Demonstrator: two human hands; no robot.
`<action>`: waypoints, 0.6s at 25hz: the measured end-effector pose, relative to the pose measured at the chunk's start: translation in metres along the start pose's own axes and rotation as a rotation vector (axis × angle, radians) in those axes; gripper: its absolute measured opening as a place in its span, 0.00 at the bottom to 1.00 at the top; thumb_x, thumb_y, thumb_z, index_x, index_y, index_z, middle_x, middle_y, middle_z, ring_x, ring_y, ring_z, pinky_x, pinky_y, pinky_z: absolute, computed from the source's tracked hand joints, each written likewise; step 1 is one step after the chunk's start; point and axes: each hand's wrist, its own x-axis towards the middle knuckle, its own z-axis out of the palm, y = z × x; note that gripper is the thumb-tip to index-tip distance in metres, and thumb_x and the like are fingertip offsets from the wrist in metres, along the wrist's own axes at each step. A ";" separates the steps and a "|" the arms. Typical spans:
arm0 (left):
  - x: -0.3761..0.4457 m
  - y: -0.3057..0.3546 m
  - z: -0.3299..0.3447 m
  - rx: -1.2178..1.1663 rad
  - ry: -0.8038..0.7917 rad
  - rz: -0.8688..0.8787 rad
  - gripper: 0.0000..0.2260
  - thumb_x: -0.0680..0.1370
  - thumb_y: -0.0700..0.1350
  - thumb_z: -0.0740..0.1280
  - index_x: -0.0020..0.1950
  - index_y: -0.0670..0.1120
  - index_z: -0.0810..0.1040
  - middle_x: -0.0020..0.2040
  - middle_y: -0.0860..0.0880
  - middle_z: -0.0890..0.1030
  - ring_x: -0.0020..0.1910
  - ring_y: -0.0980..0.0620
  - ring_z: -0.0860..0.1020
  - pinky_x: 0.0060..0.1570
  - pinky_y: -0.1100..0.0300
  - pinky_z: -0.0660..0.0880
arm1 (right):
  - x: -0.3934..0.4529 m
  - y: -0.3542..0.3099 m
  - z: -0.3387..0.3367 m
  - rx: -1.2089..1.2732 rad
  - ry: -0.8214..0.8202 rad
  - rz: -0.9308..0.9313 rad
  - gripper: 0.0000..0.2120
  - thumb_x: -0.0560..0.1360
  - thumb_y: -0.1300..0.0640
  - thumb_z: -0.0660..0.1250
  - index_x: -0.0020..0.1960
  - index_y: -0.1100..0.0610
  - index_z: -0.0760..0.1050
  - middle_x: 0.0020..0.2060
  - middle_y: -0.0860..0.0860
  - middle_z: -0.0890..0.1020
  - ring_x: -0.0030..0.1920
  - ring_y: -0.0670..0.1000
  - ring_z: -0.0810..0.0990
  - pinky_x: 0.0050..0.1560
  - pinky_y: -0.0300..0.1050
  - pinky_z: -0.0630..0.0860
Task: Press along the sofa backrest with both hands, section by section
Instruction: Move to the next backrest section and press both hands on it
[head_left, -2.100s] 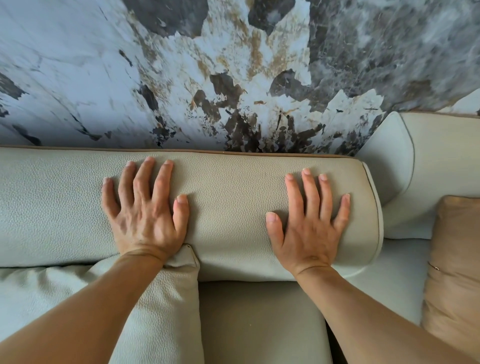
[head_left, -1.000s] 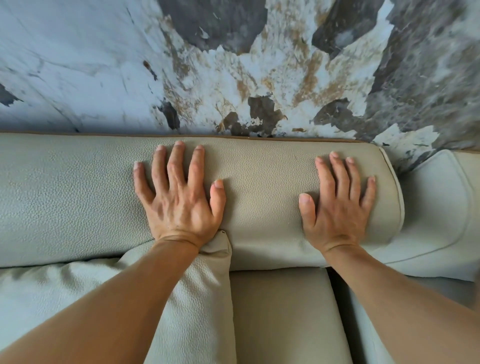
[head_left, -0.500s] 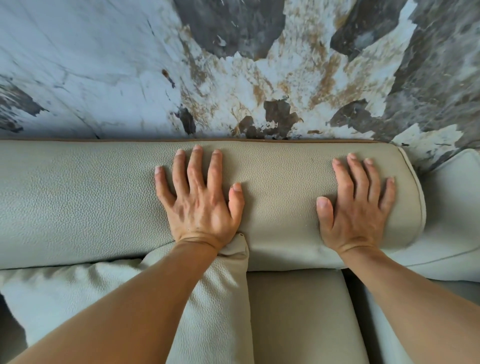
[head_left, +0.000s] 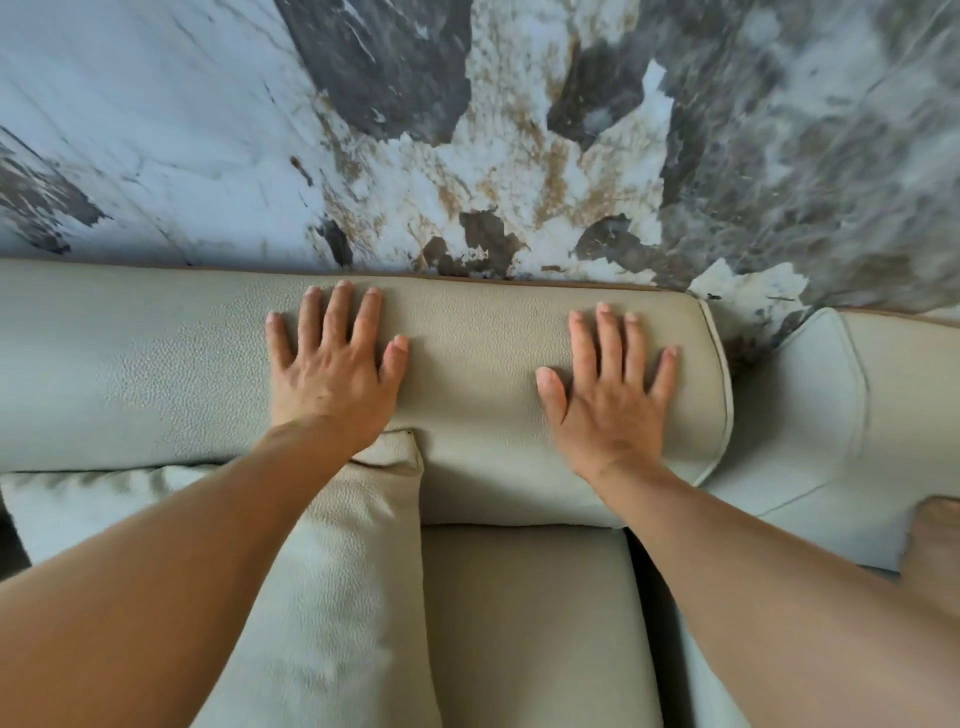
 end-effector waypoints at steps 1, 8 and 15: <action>-0.004 -0.001 -0.010 -0.025 -0.091 0.011 0.30 0.78 0.63 0.40 0.78 0.53 0.48 0.80 0.50 0.49 0.78 0.48 0.43 0.75 0.43 0.42 | -0.001 0.000 -0.007 0.000 -0.063 0.000 0.33 0.78 0.36 0.37 0.78 0.49 0.41 0.79 0.51 0.48 0.77 0.55 0.42 0.73 0.65 0.39; -0.079 0.002 -0.095 0.058 -0.567 -0.023 0.29 0.79 0.64 0.39 0.79 0.55 0.45 0.80 0.50 0.41 0.78 0.47 0.39 0.73 0.42 0.36 | -0.041 -0.009 -0.098 0.139 -0.555 0.038 0.31 0.80 0.38 0.40 0.79 0.49 0.39 0.79 0.49 0.40 0.78 0.55 0.40 0.74 0.61 0.42; -0.157 0.000 -0.224 0.064 -0.531 -0.006 0.29 0.79 0.64 0.41 0.79 0.54 0.49 0.81 0.49 0.45 0.78 0.45 0.41 0.74 0.38 0.38 | -0.118 -0.021 -0.223 0.146 -0.609 0.033 0.31 0.79 0.38 0.40 0.79 0.48 0.40 0.79 0.50 0.42 0.78 0.56 0.40 0.74 0.62 0.39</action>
